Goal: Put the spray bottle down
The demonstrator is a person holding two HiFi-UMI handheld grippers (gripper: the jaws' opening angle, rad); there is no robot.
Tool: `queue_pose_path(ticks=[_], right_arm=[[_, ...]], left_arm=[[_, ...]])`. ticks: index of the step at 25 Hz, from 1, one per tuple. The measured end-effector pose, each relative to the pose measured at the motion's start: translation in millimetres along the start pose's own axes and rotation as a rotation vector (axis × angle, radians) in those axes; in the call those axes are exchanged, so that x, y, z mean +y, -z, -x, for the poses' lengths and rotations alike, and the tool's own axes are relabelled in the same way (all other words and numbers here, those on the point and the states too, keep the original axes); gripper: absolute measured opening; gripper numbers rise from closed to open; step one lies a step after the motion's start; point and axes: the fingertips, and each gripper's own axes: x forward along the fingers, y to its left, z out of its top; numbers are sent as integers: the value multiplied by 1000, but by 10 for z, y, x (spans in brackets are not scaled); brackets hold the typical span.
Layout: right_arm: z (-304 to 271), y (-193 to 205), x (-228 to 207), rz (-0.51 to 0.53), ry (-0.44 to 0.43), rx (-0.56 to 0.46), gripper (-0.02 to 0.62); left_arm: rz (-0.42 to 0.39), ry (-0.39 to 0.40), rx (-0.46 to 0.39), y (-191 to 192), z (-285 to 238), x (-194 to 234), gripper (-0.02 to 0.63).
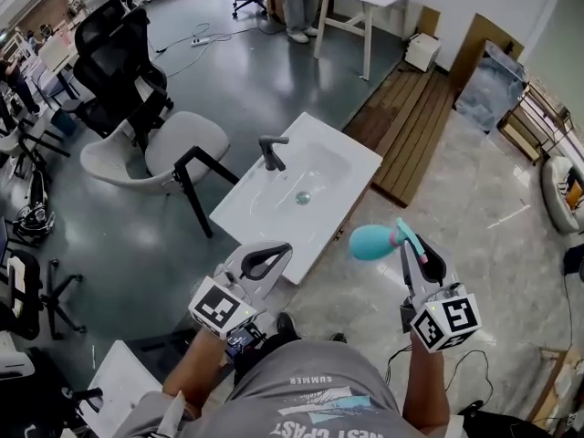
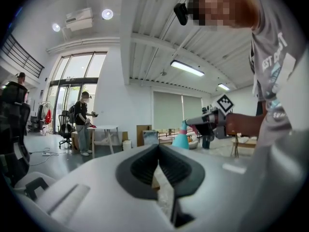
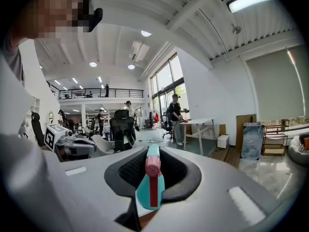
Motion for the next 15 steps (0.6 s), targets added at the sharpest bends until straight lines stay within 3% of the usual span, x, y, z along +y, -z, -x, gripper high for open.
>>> queue_pose_path(ticks=[15], right_arm=[[-411,-298,465,56,62,-33,66]], left_arm=[[-32,29,-86,-114,370,685,2]])
